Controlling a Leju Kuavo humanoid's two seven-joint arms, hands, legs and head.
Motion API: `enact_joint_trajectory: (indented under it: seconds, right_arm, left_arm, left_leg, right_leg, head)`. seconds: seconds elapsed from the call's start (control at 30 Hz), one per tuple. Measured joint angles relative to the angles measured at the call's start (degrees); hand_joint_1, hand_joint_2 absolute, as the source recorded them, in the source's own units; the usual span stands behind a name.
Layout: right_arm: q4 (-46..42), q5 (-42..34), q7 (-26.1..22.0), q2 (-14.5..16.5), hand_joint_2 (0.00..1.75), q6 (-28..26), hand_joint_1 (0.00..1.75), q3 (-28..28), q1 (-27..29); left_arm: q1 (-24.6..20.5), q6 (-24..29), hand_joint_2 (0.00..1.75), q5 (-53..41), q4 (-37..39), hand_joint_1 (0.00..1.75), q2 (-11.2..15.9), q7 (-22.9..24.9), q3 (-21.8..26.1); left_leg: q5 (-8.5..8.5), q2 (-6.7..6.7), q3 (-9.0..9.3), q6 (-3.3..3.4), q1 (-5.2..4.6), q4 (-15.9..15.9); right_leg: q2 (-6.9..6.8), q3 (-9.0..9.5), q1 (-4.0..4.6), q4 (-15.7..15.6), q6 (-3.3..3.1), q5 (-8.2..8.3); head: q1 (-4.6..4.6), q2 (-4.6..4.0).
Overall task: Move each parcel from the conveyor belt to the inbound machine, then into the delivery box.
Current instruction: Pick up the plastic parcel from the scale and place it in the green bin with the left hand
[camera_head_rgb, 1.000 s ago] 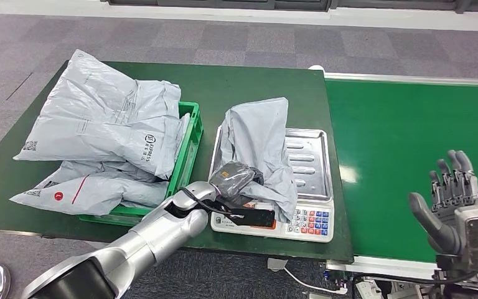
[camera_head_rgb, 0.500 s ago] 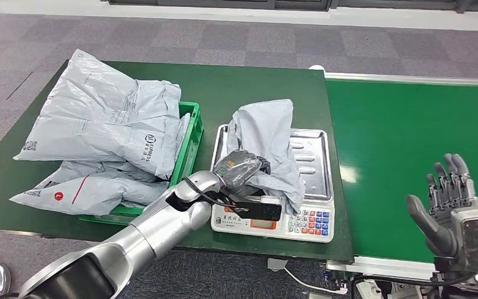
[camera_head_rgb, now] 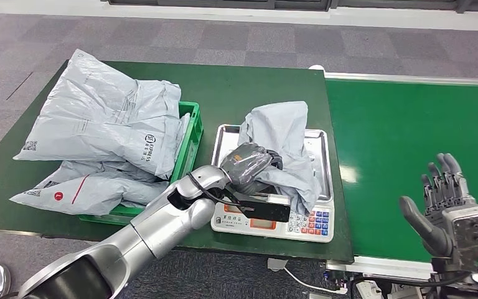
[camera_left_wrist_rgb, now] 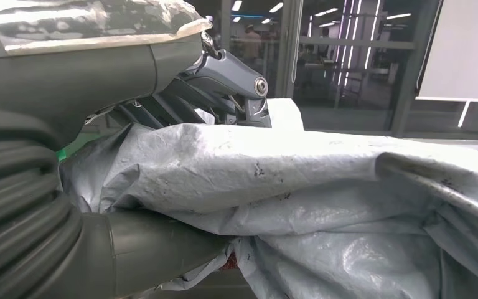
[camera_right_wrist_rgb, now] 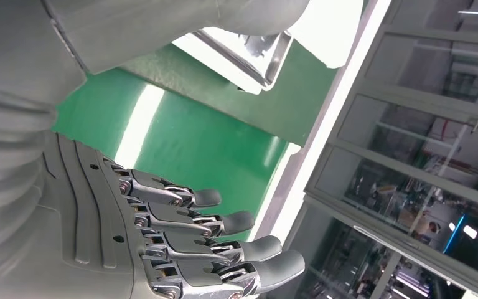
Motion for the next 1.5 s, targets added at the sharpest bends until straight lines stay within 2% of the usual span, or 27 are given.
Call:
enact_joint_trajectory:
  seconds: [1.03,1.5]
  right_arm:
    - [0.0,0.06,-0.17,0.8,1.75,0.44,0.0,-0.13,0.02]
    - [-0.16,0.65,-0.76,2.5,1.75,0.57,0.0,-0.15,0.32]
  left_arm:
    - [0.26,0.19,1.75,-1.62,-4.04,1.75,1.49,0.5,-0.16]
    - [-5.79,-2.8,1.75,-4.04,-10.92,1.75,6.08,2.34,-0.57]
  left_leg:
    - [0.0,0.0,0.0,0.0,0.0,0.0]
    - [0.02,0.01,0.0,-0.02,0.01,0.0]
  right_leg:
    - [0.0,-0.02,0.0,0.0,0.0,0.0]
    - [0.02,-0.03,0.01,0.0,0.0,0.0]
  head:
    - [0.0,0.0]
    - [0.0,0.0]
